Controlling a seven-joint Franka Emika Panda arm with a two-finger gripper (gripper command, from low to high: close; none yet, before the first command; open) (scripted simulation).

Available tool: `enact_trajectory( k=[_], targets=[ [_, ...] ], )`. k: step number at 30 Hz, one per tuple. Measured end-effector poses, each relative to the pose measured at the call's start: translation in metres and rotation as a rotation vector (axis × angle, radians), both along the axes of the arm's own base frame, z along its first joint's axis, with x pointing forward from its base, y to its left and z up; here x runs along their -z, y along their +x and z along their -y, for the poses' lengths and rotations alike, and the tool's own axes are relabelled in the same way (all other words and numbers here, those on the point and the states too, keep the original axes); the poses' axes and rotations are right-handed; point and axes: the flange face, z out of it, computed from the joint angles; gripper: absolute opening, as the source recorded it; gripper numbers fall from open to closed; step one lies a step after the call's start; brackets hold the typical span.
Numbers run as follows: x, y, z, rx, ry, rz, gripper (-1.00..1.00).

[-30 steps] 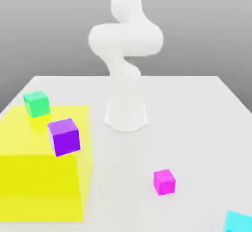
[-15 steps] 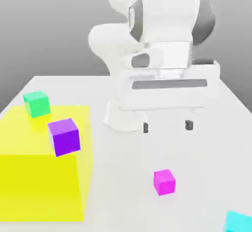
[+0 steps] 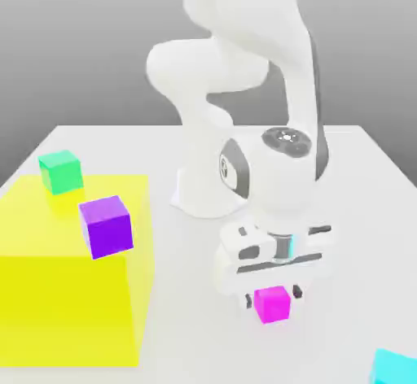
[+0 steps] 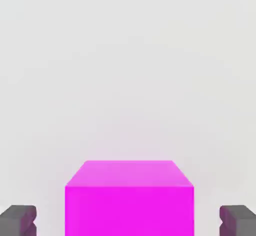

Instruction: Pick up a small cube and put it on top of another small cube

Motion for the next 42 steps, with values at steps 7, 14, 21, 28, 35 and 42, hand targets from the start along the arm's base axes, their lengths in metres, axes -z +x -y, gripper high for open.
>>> enact_trajectory(
  k=[7,14,21,28,35,42],
  targets=[
    [-0.015,0.001,-0.001,0.001,0.001,0.001,-1.0],
    [-0.089,0.029,0.011,0.067,0.024,0.045,-1.0],
    [-0.224,0.095,0.11,0.382,0.126,0.165,-1.0],
    [-0.292,0.035,0.251,0.728,0.076,0.103,-1.0],
    [-0.314,-0.063,0.341,1.043,0.014,0.01,-1.0],
    [-0.264,-0.069,0.344,1.058,0.005,0.001,1.0]
  ],
)
